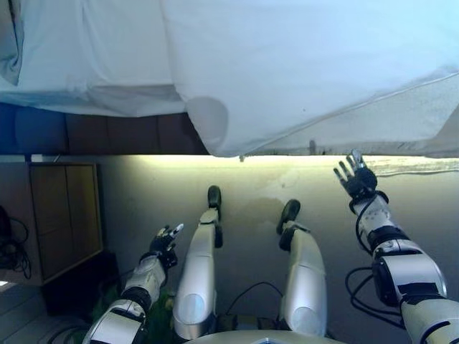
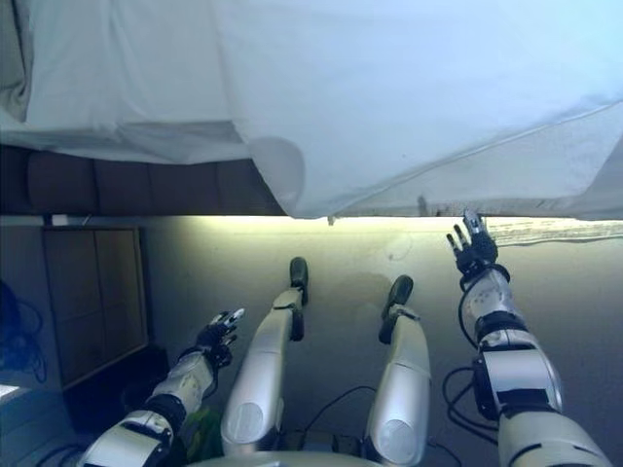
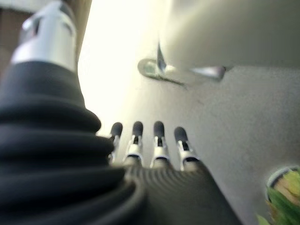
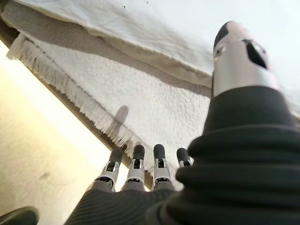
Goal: Make the bed neatly
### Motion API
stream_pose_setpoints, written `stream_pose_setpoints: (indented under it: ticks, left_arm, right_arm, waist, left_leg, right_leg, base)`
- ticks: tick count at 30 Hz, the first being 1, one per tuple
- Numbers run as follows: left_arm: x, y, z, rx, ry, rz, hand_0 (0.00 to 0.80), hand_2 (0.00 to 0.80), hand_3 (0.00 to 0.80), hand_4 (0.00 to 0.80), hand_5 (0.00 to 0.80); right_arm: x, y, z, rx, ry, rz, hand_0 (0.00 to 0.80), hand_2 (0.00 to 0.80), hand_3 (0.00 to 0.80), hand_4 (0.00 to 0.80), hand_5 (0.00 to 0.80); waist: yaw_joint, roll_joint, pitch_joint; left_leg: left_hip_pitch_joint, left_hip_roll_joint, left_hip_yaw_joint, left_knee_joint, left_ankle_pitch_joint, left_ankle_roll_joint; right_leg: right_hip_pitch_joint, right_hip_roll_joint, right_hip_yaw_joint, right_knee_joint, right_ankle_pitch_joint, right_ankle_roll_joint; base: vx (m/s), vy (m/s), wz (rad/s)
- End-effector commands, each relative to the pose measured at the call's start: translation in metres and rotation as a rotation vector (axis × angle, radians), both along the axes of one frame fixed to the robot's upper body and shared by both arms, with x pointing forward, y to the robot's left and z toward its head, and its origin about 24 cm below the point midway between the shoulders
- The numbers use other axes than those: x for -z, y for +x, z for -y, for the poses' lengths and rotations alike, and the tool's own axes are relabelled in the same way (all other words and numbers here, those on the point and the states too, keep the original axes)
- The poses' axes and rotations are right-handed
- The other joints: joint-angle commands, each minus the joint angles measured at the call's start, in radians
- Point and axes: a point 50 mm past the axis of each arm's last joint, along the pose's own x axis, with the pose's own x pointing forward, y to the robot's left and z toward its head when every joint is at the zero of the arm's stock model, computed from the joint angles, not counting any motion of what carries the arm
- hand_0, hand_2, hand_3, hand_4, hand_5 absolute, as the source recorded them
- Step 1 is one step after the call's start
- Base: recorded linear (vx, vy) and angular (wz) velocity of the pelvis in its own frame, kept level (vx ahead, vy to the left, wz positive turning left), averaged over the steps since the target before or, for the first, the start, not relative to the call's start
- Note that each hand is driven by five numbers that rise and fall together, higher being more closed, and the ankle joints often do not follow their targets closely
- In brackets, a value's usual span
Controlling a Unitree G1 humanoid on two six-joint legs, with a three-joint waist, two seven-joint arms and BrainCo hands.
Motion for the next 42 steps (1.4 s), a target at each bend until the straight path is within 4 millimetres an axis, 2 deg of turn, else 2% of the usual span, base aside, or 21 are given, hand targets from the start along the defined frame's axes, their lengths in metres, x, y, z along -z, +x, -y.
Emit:
stream_pose_setpoints:
  ticks: [1, 3, 5, 8, 20, 29, 37, 38, 39, 42]
  left_arm:
    - [-0.009, 0.006, -0.001, -0.007, -0.032, 0.081, 0.000, 0.000, 0.000, 0.000, 0.000]
    - [-0.011, 0.006, 0.001, -0.006, -0.051, 0.103, 0.000, 0.000, 0.000, 0.000, 0.000]
    - [-0.011, 0.003, 0.001, -0.007, -0.061, 0.118, 0.000, 0.000, 0.000, 0.000, 0.000]
    - [-0.010, -0.001, 0.000, -0.005, -0.068, 0.121, 0.000, 0.000, 0.000, 0.000, 0.000]
    - [-0.002, -0.018, -0.002, -0.036, -0.113, 0.130, 0.000, 0.000, 0.000, 0.000, 0.000]
    - [-0.001, -0.029, -0.007, -0.042, -0.127, 0.133, 0.000, 0.000, 0.000, 0.000, 0.000]
    - [-0.001, -0.032, -0.006, -0.029, -0.130, 0.140, 0.000, 0.000, 0.000, 0.000, 0.000]
    - [-0.001, -0.032, -0.005, -0.025, -0.132, 0.141, 0.000, 0.000, 0.000, 0.000, 0.000]
    - [-0.002, -0.032, -0.005, -0.023, -0.132, 0.142, 0.000, 0.000, 0.000, 0.000, 0.000]
    - [-0.002, -0.031, -0.003, -0.016, -0.125, 0.145, 0.000, 0.000, 0.000, 0.000, 0.000]
  right_arm:
    - [-0.040, 0.003, 0.028, 0.036, -0.187, 0.064, 0.000, 0.000, 0.000, 0.000, 0.000]
    - [-0.056, 0.009, 0.028, 0.028, -0.279, 0.077, 0.000, 0.000, 0.000, 0.000, 0.000]
    - [-0.081, 0.015, 0.031, 0.024, -0.351, 0.106, 0.000, 0.000, 0.000, 0.000, 0.000]
    - [-0.102, 0.023, 0.028, 0.006, -0.388, 0.130, 0.000, 0.000, 0.000, 0.000, 0.000]
    - [-0.172, 0.035, 0.025, -0.003, -0.464, 0.208, 0.000, 0.000, 0.000, 0.000, 0.000]
    - [-0.206, 0.034, 0.029, 0.039, -0.486, 0.241, 0.000, 0.000, 0.000, 0.000, 0.000]
    - [-0.201, 0.036, 0.023, 0.008, -0.503, 0.252, 0.000, 0.000, 0.000, 0.000, 0.000]
    - [-0.198, 0.036, 0.022, 0.002, -0.512, 0.252, 0.518, 0.518, 0.518, 0.518, 0.518]
    - [-0.196, 0.037, 0.020, -0.005, -0.516, 0.255, 0.800, 0.800, 0.800, 0.800, 0.800]
    - [-0.184, 0.037, 0.019, -0.027, -0.487, 0.235, 0.800, 0.800, 0.800, 0.800, 0.800]
  waist:
    - [0.017, 0.026, 0.005]
    - [0.022, 0.032, 0.005]
    - [0.030, 0.039, 0.005]
    - [0.040, 0.044, 0.005]
    - [0.072, 0.078, 0.005]
    - [0.096, 0.106, 0.005]
    - [0.099, 0.104, 0.005]
    - [0.098, 0.102, 0.005]
    - [0.097, 0.100, 0.005]
    - [0.092, 0.089, 0.005]
  left_leg:
    - [-0.058, -0.039, -0.036, 0.089, -0.042, 0.020]
    - [-0.070, -0.037, -0.036, 0.083, -0.035, 0.019]
    - [-0.079, -0.033, -0.038, 0.070, -0.024, 0.018]
    - [-0.084, -0.028, -0.040, 0.056, -0.014, 0.016]
    - [-0.077, -0.020, -0.042, 0.002, 0.022, 0.007]
    - [-0.094, -0.015, -0.049, -0.015, 0.040, 0.005]
    - [-0.076, -0.015, -0.046, -0.037, 0.044, 0.003]
    - [-0.069, -0.016, -0.044, -0.040, 0.043, 0.004]
    - [-0.061, -0.017, -0.043, -0.043, 0.042, 0.003]
    - [-0.029, -0.017, -0.034, -0.056, 0.041, 0.002]
  right_leg:
    - [-0.025, 0.016, 0.043, -0.080, 0.123, 0.040]
    - [-0.039, 0.015, 0.041, -0.079, 0.125, 0.040]
    - [-0.054, 0.018, 0.040, -0.073, 0.124, 0.038]
    - [-0.062, 0.022, 0.037, -0.071, 0.123, 0.036]
    - [-0.072, 0.027, 0.022, -0.040, 0.093, 0.023]
    - [-0.101, 0.026, 0.017, -0.002, 0.067, 0.013]
    - [-0.082, 0.029, 0.003, -0.022, 0.071, 0.010]
    - [-0.073, 0.029, 0.001, -0.028, 0.073, 0.010]
    - [-0.062, 0.029, -0.003, -0.036, 0.075, 0.011]
    - [-0.023, 0.028, -0.014, -0.065, 0.086, 0.016]
  base:
    - [-0.030, -0.005, 0.05]
    - [-0.030, -0.006, 0.04]
    - [-0.010, -0.004, 0.05]
    - [0.010, -0.011, 0.07]
    - [0.032, 0.027, 0.03]
    - [0.012, 0.012, 0.08]
    - [-0.005, 0.006, 0.01]
    - [-0.009, 0.033, 0.00]
    - [0.000, 0.000, 0.00]
    - [0.000, 0.000, 0.00]
